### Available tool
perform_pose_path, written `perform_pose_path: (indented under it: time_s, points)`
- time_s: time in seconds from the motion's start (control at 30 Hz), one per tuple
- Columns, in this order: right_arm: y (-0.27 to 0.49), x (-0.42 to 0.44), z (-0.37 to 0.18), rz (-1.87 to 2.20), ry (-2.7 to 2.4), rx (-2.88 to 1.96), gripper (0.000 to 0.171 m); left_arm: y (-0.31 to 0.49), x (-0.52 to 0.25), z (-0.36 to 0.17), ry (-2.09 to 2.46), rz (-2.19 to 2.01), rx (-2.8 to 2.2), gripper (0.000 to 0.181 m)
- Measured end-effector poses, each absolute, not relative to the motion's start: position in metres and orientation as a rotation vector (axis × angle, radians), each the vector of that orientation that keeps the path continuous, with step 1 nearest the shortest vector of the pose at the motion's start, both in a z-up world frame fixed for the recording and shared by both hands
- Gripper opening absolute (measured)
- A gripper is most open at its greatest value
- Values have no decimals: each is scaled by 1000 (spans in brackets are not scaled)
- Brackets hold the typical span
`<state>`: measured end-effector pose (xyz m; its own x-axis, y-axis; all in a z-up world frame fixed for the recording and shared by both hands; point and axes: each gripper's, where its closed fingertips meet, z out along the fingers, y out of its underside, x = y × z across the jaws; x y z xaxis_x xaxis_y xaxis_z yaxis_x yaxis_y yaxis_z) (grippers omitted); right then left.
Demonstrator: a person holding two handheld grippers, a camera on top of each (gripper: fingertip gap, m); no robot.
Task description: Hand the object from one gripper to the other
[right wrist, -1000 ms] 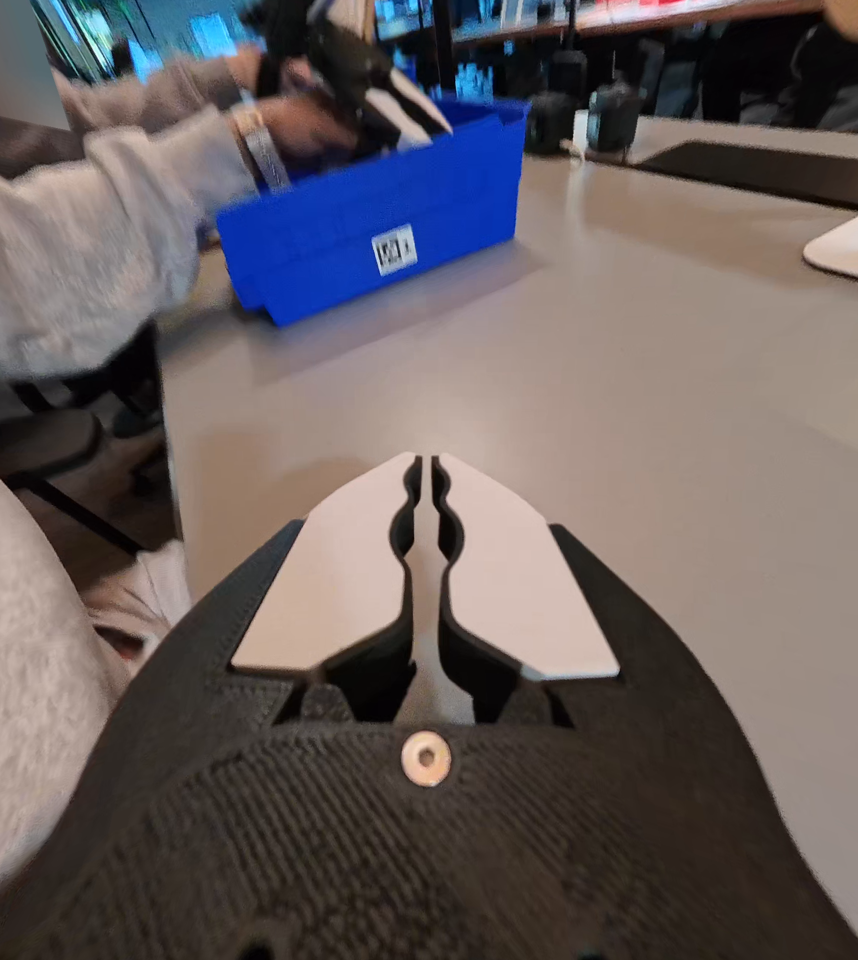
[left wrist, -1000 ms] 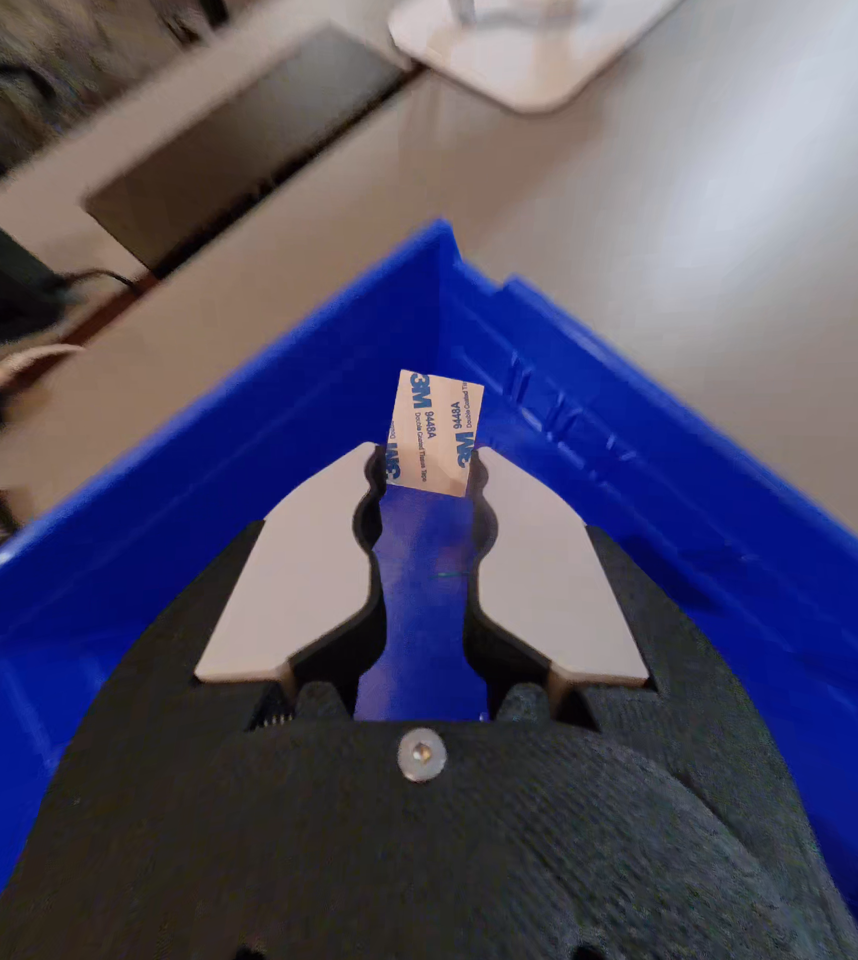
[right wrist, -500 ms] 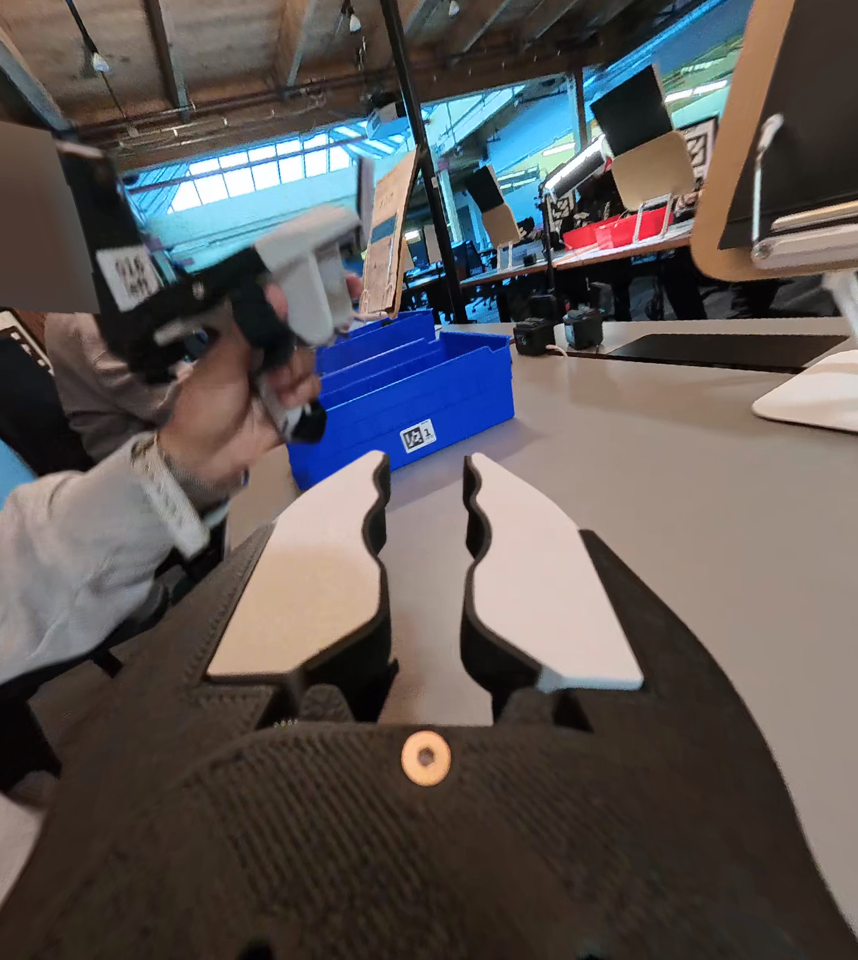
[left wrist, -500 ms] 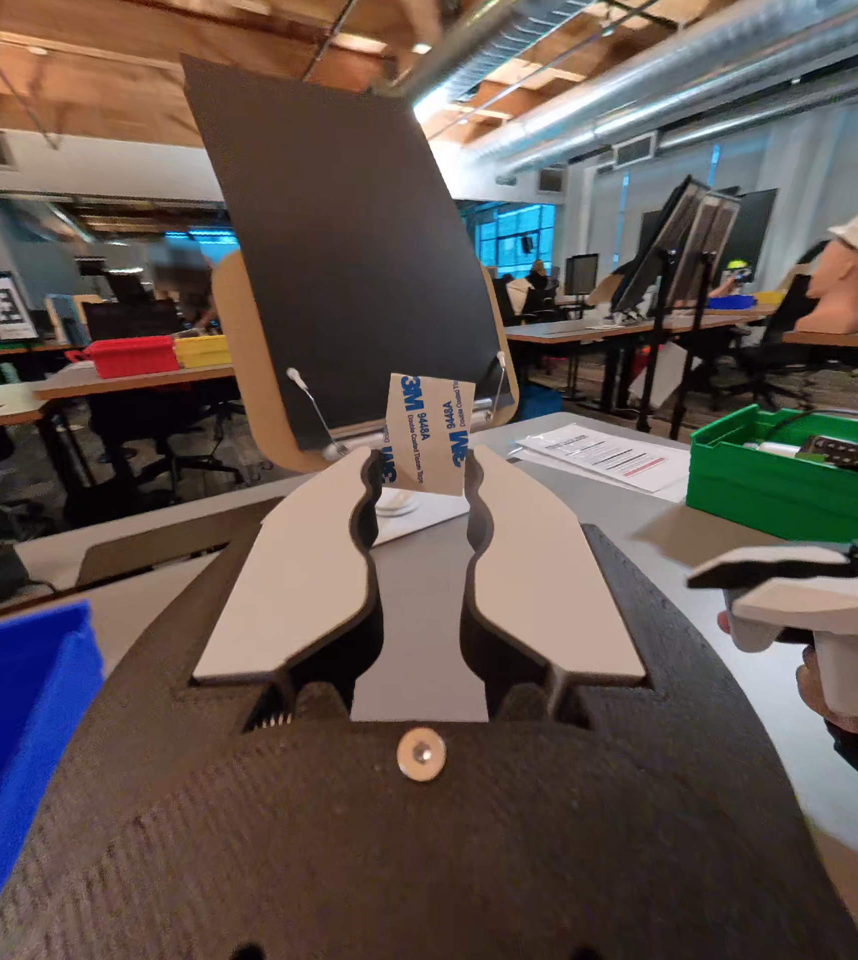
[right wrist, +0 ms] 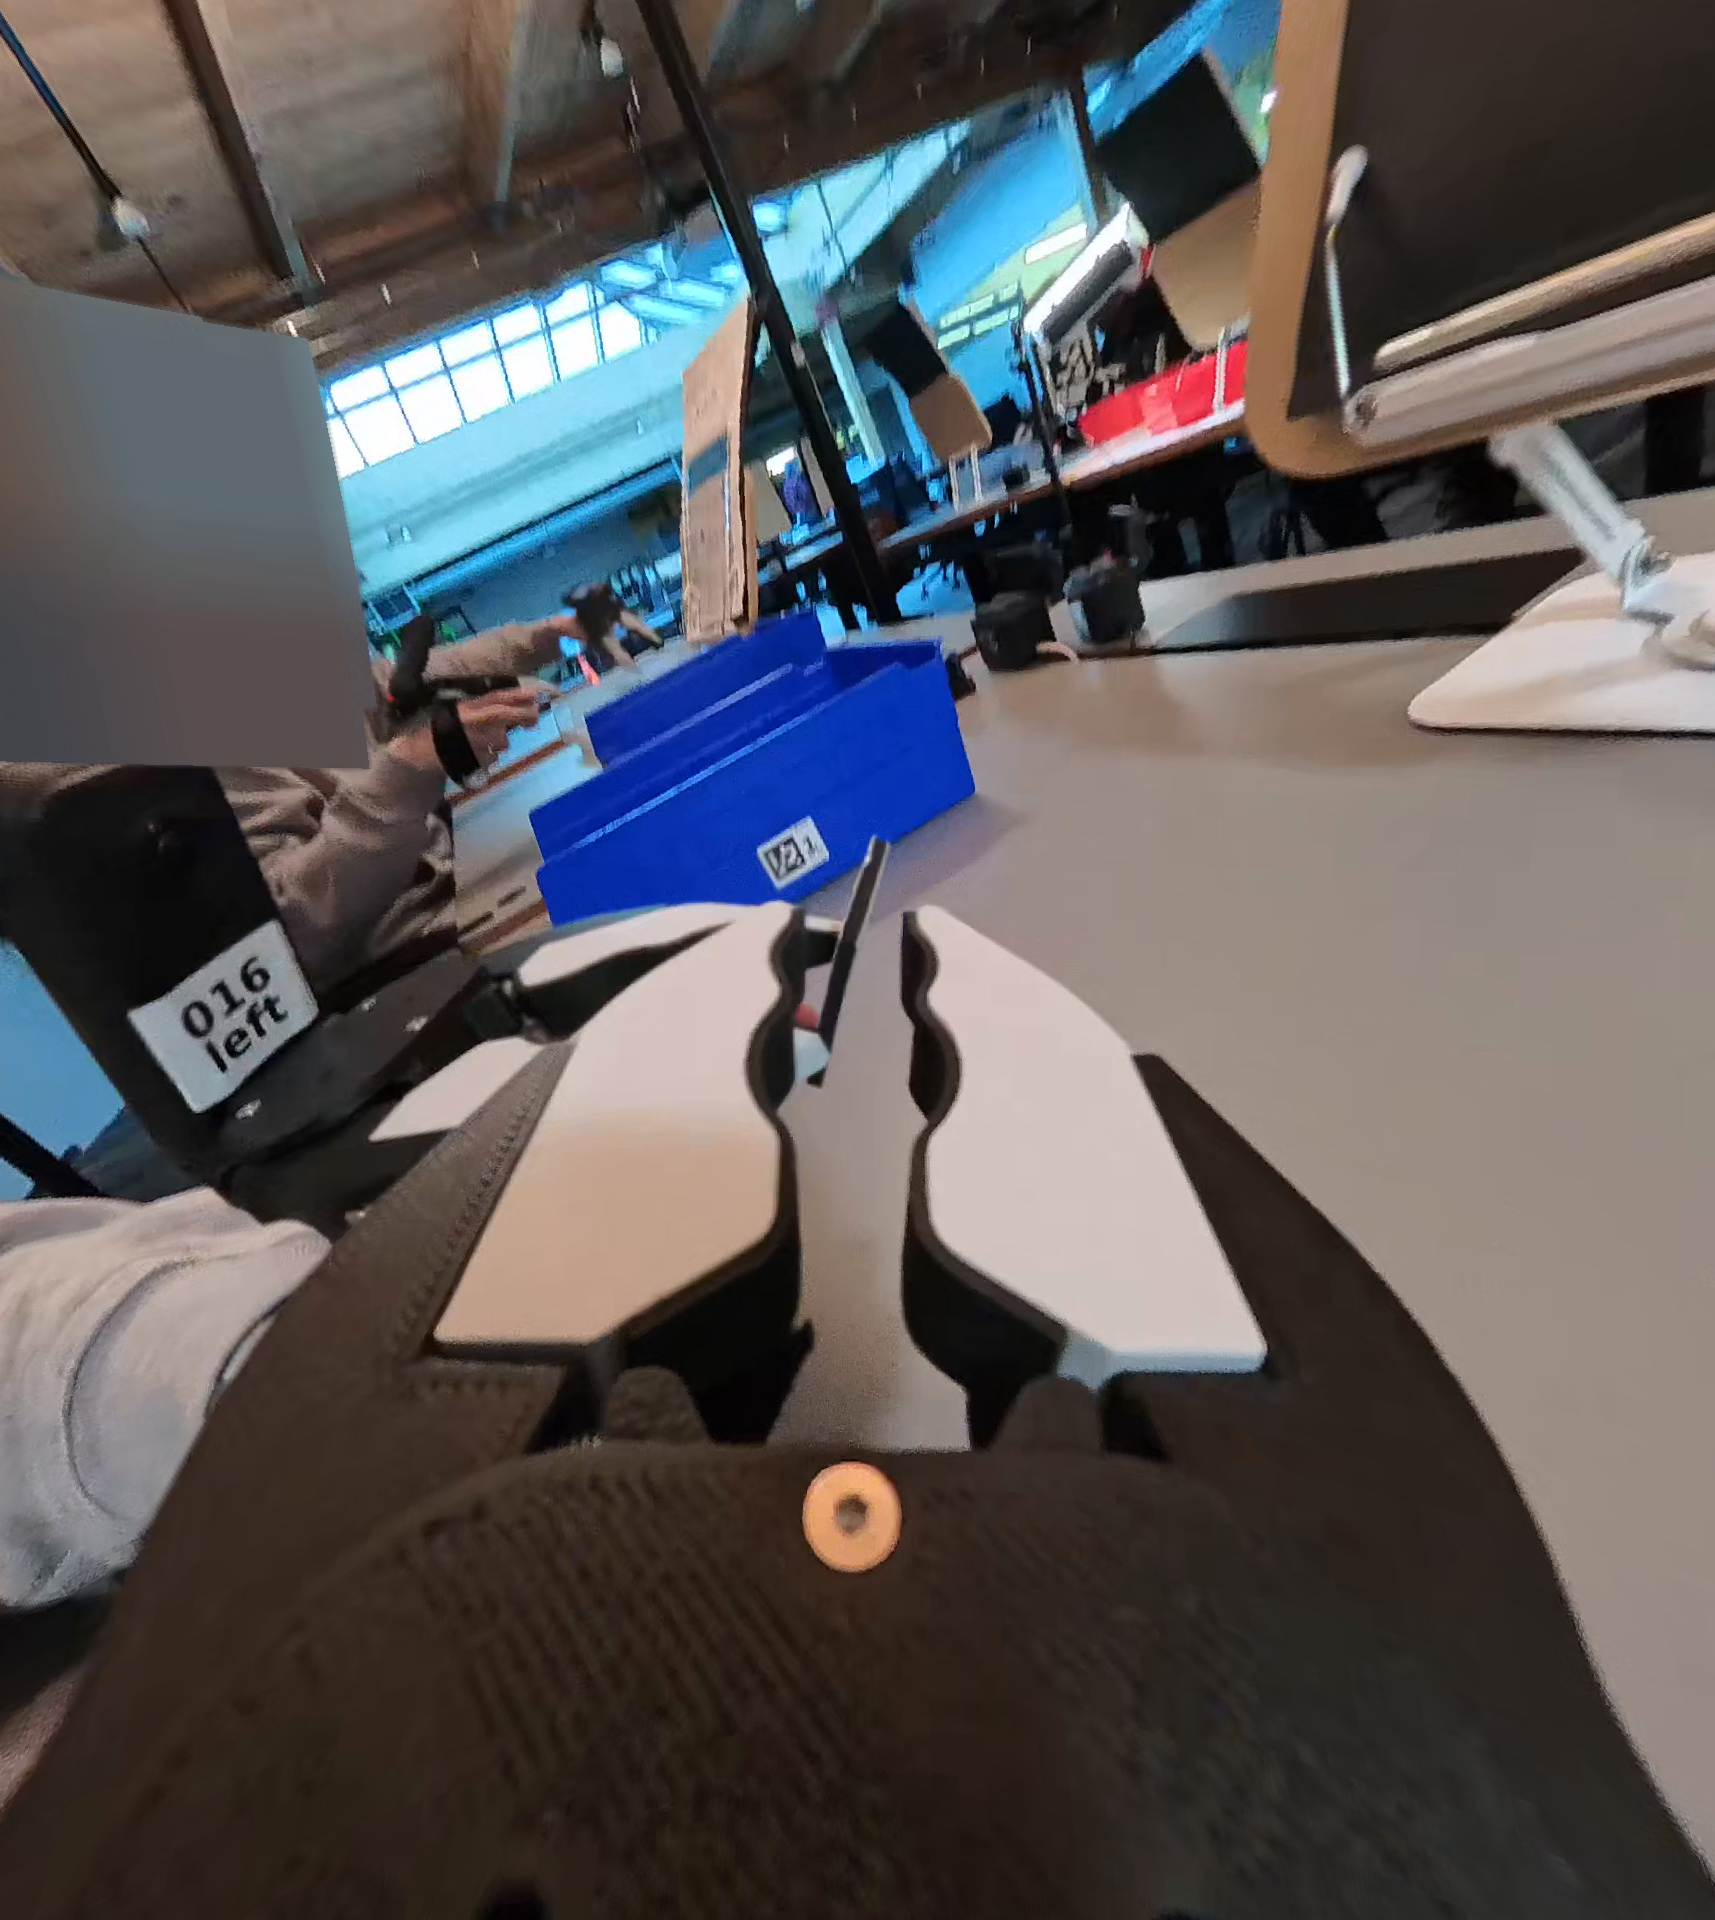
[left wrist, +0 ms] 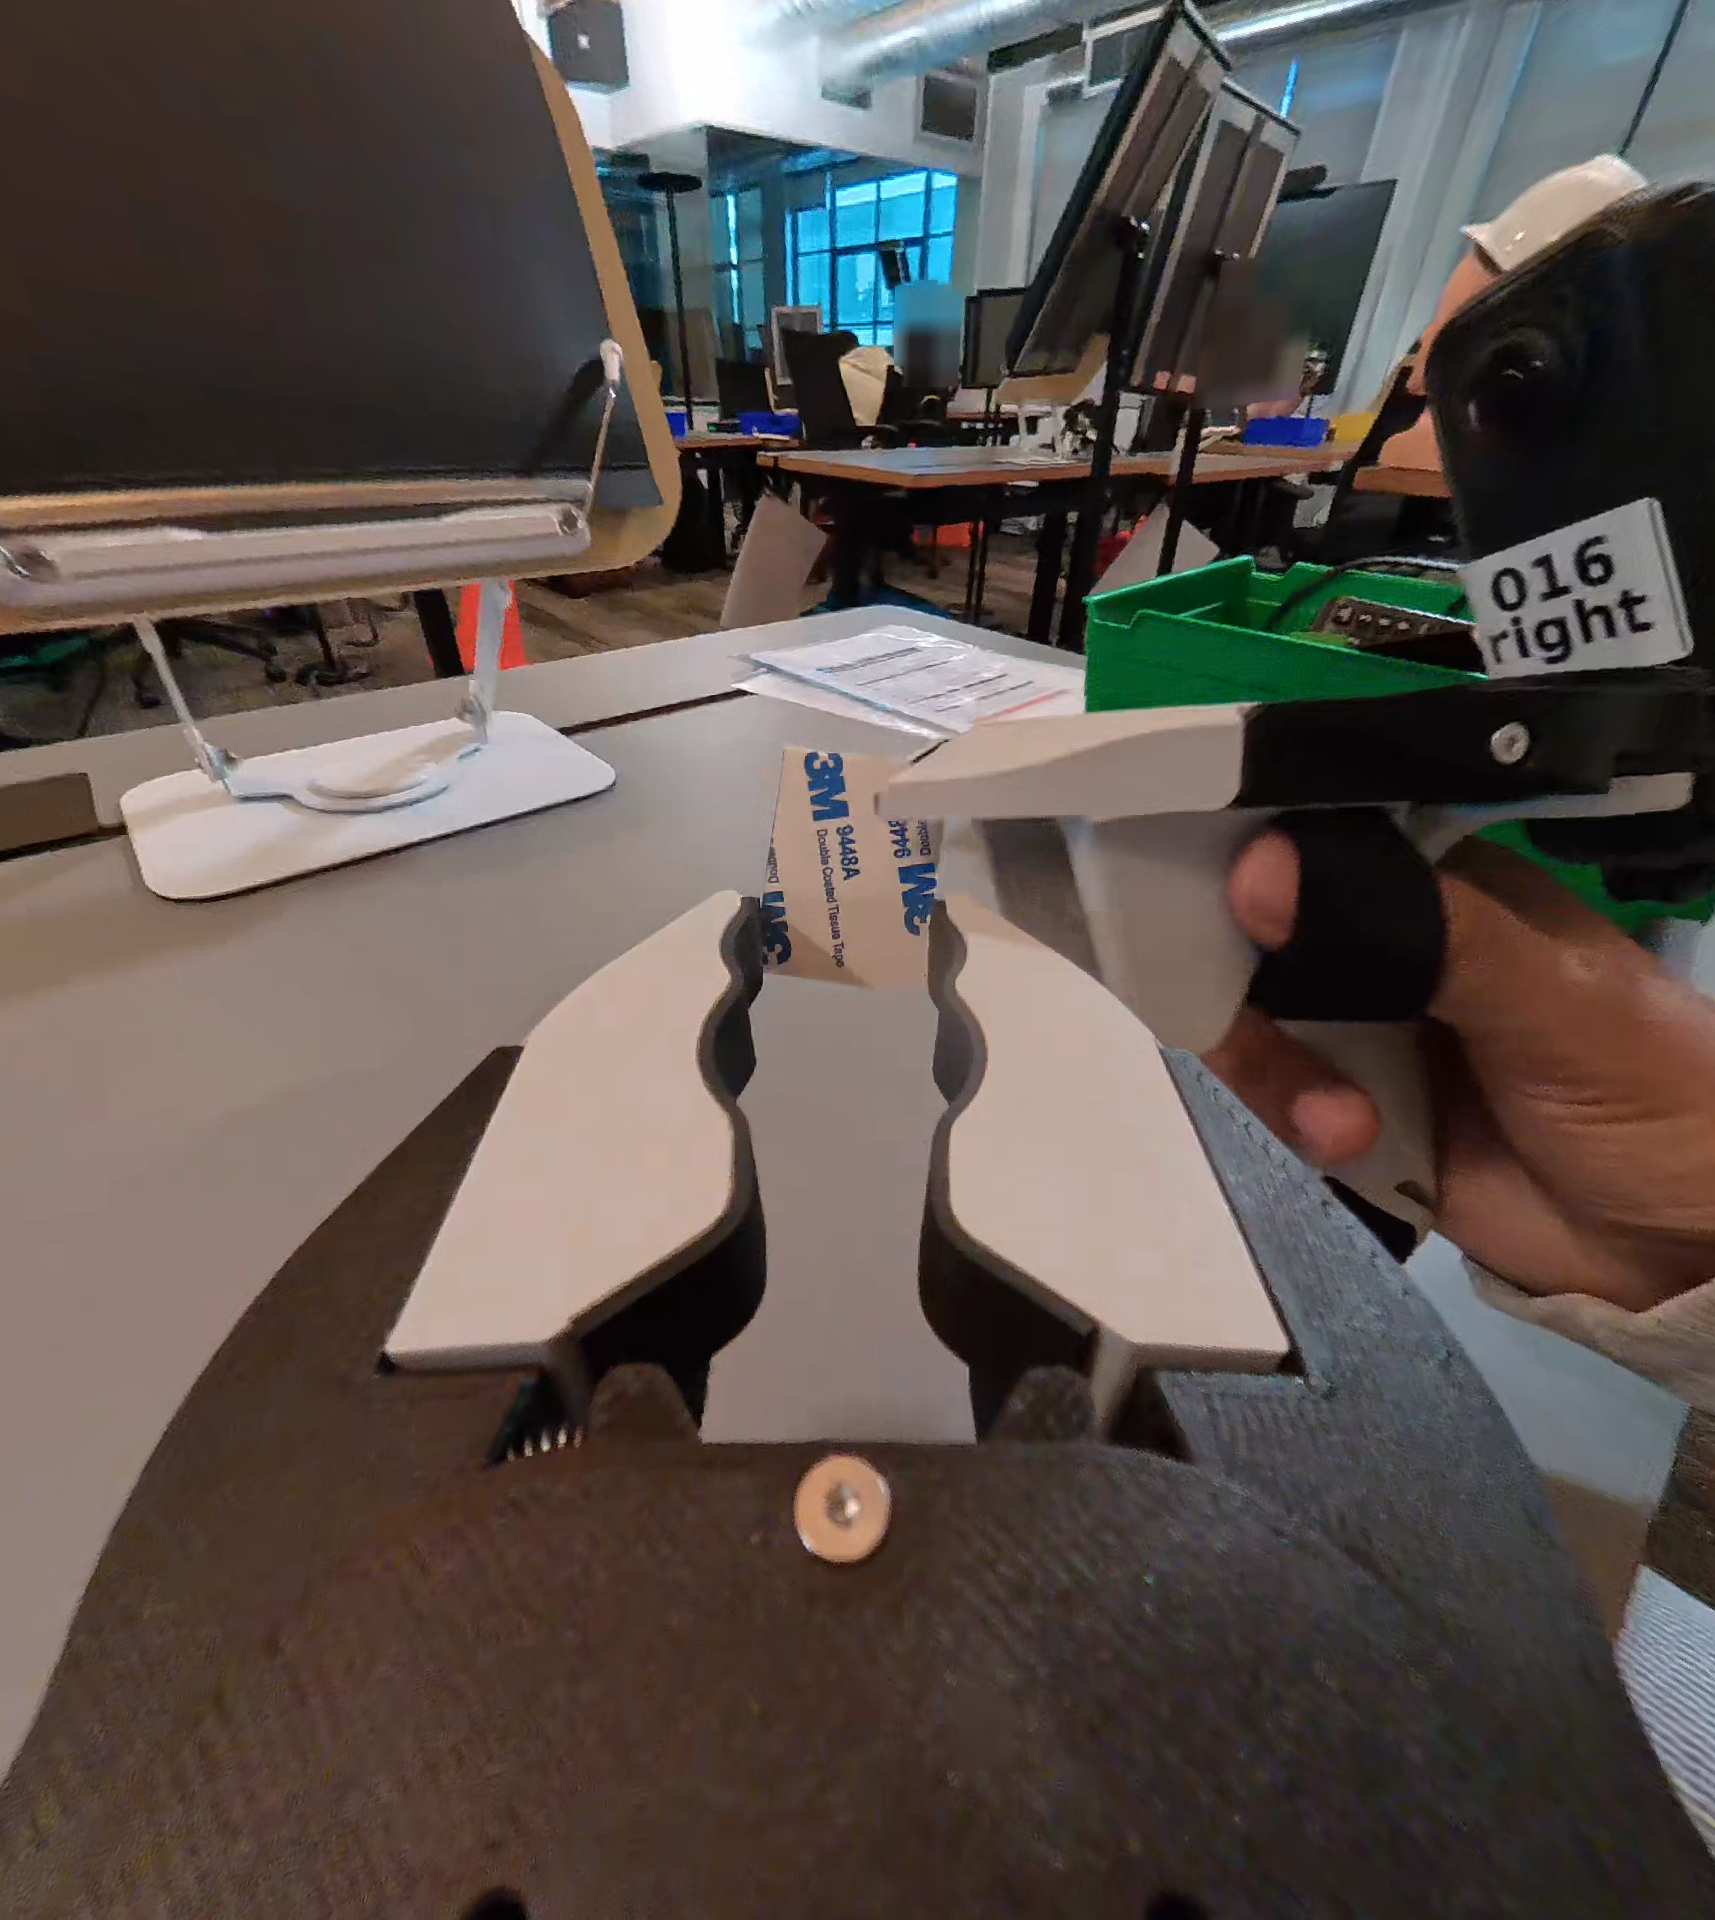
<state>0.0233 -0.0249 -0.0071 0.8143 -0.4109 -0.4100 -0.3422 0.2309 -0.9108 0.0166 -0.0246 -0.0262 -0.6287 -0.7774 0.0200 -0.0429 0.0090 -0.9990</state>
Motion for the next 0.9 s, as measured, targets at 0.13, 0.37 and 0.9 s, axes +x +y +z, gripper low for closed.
perform_pose_path:
  time_s: [0.13, 0.37, 0.9]
  points:
    - [-18, 21, -14, -67, 681, -1417, 5, -22, 14, -33, 1742, -1684, -827, 29]
    - [-31, 20, -4, 65, 613, -1390, 4, -30, 12, -34, 1870, -1891, -786, 61]
    - [-31, -19, -16, 313, 314, -1569, 4, -45, -40, -43, 2420, -2377, -491, 23]
